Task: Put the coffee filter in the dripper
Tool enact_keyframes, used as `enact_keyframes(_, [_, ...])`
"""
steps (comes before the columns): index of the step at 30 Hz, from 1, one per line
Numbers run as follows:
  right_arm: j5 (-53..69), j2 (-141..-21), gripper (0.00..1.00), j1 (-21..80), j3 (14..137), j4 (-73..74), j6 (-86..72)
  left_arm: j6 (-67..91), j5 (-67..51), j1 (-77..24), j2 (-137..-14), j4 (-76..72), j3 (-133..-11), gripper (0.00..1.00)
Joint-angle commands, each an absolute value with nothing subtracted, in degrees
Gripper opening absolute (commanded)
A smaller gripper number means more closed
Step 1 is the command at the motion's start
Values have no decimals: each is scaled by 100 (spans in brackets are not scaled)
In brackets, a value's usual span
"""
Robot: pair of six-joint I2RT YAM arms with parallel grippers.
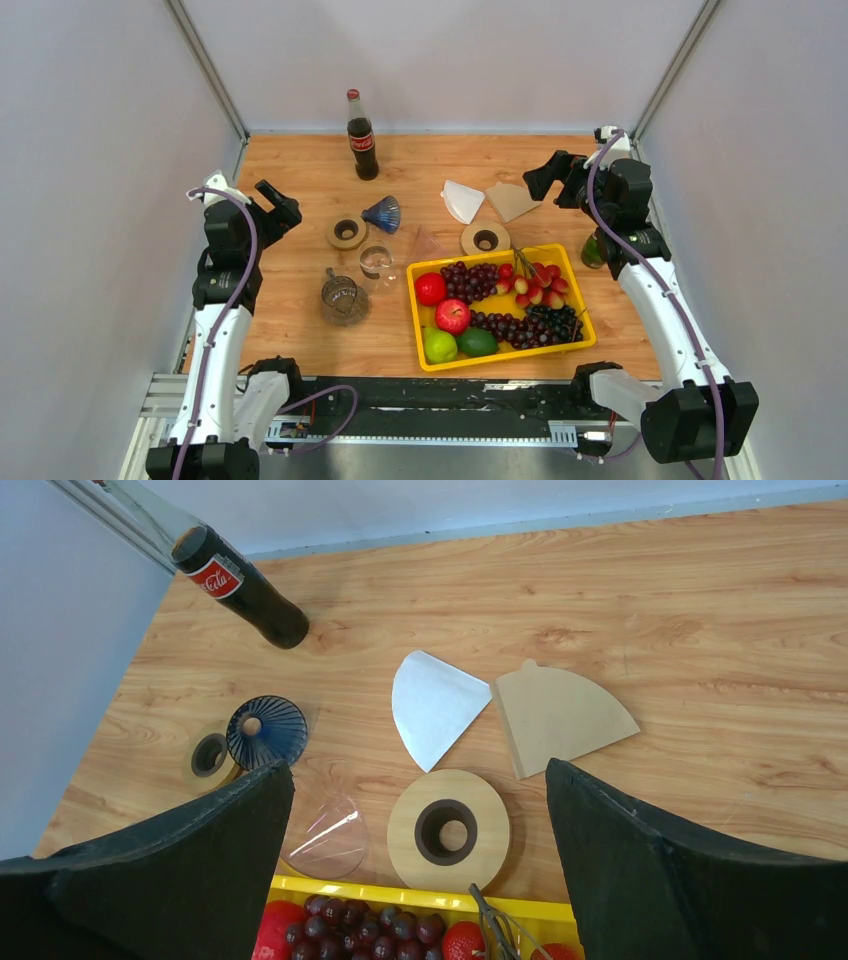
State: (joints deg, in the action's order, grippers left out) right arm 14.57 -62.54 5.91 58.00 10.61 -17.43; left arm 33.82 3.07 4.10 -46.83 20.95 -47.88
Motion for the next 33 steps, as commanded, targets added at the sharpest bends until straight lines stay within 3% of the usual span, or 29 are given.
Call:
enact_keyframes(1, [1404, -6063, 100, 587, 5792, 905, -1740, 3422, 299, 393, -4699, 2098, -4800, 100])
enact_keyframes(18, [1355, -6302, 100, 584, 5712, 860, -1537, 3537, 201, 394, -5311, 2135, -5015, 100])
enact_keyframes(33, [1329, -6904, 100, 584, 5738, 366, -1446, 3404, -844, 387, -7699, 1543, -5298, 100])
